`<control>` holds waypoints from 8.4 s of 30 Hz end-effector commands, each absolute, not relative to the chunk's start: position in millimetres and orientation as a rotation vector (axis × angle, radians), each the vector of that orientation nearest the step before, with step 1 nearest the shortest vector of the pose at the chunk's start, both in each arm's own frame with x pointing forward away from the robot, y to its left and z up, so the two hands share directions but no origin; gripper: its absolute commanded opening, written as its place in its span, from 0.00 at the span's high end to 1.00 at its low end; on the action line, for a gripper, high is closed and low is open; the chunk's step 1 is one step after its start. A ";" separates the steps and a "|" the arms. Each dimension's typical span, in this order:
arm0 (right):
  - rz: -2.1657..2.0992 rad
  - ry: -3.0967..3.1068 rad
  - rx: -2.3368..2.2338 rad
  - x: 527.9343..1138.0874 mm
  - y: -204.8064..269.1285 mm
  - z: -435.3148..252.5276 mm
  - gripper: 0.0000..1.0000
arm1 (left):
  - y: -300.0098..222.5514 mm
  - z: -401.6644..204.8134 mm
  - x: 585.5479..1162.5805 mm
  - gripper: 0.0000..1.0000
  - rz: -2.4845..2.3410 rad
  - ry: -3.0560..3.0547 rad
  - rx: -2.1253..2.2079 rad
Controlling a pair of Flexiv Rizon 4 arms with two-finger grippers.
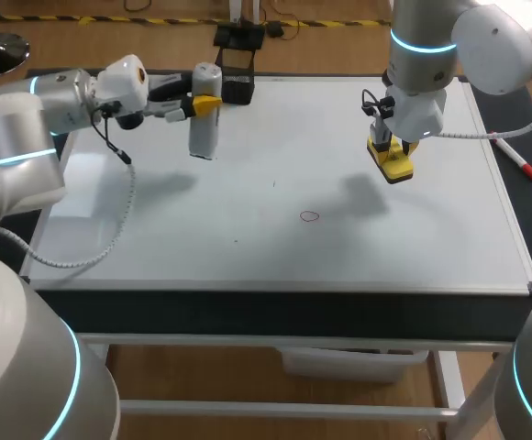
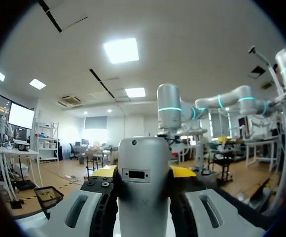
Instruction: Pick up the inspection probe, press it on each red-marked spot on the whiteboard one by one, put down the probe, pick up the eraser, and wipe off all the red marks.
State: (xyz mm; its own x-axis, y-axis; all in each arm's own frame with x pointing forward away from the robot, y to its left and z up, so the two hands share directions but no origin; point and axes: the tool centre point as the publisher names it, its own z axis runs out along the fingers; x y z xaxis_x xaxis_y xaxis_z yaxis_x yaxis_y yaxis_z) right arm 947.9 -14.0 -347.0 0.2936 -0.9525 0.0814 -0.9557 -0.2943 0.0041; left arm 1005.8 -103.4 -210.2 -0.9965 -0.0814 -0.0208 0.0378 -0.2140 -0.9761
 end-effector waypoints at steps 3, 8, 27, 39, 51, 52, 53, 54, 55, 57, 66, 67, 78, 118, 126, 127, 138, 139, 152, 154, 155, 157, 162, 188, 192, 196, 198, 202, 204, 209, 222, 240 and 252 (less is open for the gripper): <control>0.100 -1.830 2.485 948.8 -14.7 -346.1 1.00 | -90.6 -210.9 1005.9 1.00 -2.396 1.845 -0.084; 0.100 -1.830 2.485 948.8 -14.7 -346.1 1.00 | -85.0 -213.4 1010.2 1.00 -2.396 1.831 -0.104; 0.170 -1.767 2.517 919.7 9.7 -347.4 1.00 | -69.6 -215.0 1012.1 1.00 -2.381 1.795 -0.147; 0.144 -1.729 2.622 864.2 79.7 -353.4 1.00 | -69.6 -215.0 1012.1 1.00 -2.381 1.795 -0.147; 0.048 -1.689 2.651 863.2 135.9 -372.5 1.00 | -69.6 -215.0 1012.1 1.00 -2.381 1.795 -0.147; 0.036 -1.682 2.651 862.4 139.3 -374.5 1.00 | -69.6 -215.0 1012.1 1.00 -2.381 1.795 -0.147; 0.032 -1.680 2.651 861.9 142.7 -376.3 1.00 | -69.6 -215.0 1012.1 1.00 -2.381 1.795 -0.147; 0.034 -1.673 2.655 862.0 145.8 -378.0 1.00 | -69.6 -215.0 1012.1 1.00 -2.381 1.795 -0.147; 0.026 -1.668 2.657 862.5 148.4 -379.7 1.00 | -69.6 -215.0 1012.1 1.00 -2.381 1.795 -0.147; 0.018 -1.667 2.655 863.0 152.1 -382.6 1.00 | -69.6 -215.0 1012.1 1.00 -2.381 1.795 -0.147; -0.001 -1.684 2.645 866.6 158.8 -401.3 1.00 | -69.6 -215.0 1012.1 1.00 -2.381 1.795 -0.147; -0.001 -1.684 2.644 867.2 158.7 -402.4 1.00 | -69.6 -215.0 1012.1 1.00 -2.381 1.795 -0.147; -0.019 -1.692 2.617 873.6 153.3 -414.9 1.00 | -69.6 -215.0 1012.1 1.00 -2.381 1.795 -0.147; 0.064 -1.928 2.411 916.7 48.9 -389.7 1.00 | -69.6 -215.0 1012.1 1.00 -2.381 1.795 -0.147; 0.063 -1.971 2.460 926.0 30.8 -352.8 1.00 | -69.6 -215.0 1012.1 1.00 -2.381 1.795 -0.147; 0.063 -1.971 2.460 926.0 30.8 -352.8 1.00 | -69.6 -215.0 1012.1 1.00 -2.381 1.795 -0.147; 0.063 -1.971 2.460 926.0 30.8 -352.8 1.00 | -69.6 -215.0 1012.1 1.00 -2.381 1.795 -0.147; 0.063 -1.971 2.460 926.0 30.8 -352.8 1.00 | -69.6 -215.0 1012.1 1.00 -2.381 1.795 -0.147; 0.193 -1.974 2.481 984.5 45.4 -352.5 1.00 | -69.6 -215.0 1012.1 1.00 -2.381 1.795 -0.147; 0.186 -2.002 2.488 998.5 45.9 -351.5 1.00 | -69.6 -215.0 1012.1 1.00 -2.381 1.795 -0.147; 0.200 -2.000 2.483 1003.9 45.7 -352.1 1.00 | -69.6 -215.0 1012.1 1.00 -2.381 1.795 -0.147; 0.166 -2.011 2.477 1015.5 46.0 -353.9 1.00 | -69.6 -215.0 1012.1 1.00 -2.381 1.795 -0.147; 0.144 -2.045 2.437 1047.9 45.9 -362.9 1.00 | -69.6 -215.0 1012.1 1.00 -2.381 1.795 -0.147; 0.042 -2.120 2.314 1129.8 60.7 -399.3 1.00 | -69.6 -215.0 1012.1 1.00 -2.381 1.795 -0.147; 0.032 -2.135 2.303 1128.9 59.2 -405.8 1.00 | -69.6 -215.0 1012.1 1.00 -2.381 1.795 -0.147; 0.015 -2.148 2.297 1129.7 56.9 -412.3 1.00 | -69.6 -215.0 1012.1 1.00 -2.381 1.795 -0.147; 0.016 -2.146 2.297 1130.0 56.5 -414.1 1.00 | -69.6 -215.0 1012.1 1.00 -2.381 1.795 -0.147; 0.026 -2.143 2.294 1129.8 56.6 -415.3 1.00 | -69.6 -215.0 1012.1 1.00 -2.381 1.795 -0.147; 0.039 -2.139 2.289 1130.5 56.6 -417.9 1.00 | -69.6 -215.0 1012.1 1.00 -2.381 1.795 -0.147; 0.044 -2.156 2.269 1129.7 56.8 -414.8 0.00 | -69.6 -215.0 1012.1 1.00 -2.381 1.795 -0.147; -0.160 -2.601 2.044 1133.9 13.0 -383.6 0.00 | -69.6 -215.0 1012.1 1.00 -2.381 1.795 -0.147; -0.653 -3.211 1.467 1159.6 -42.4 -321.5 0.00 | -69.6 -215.0 1012.1 1.00 -2.381 1.795 -0.147; -0.827 -3.357 1.262 1175.7 -49.6 -280.7 0.00 | -69.6 -215.0 1012.1 1.00 -2.381 1.795 -0.147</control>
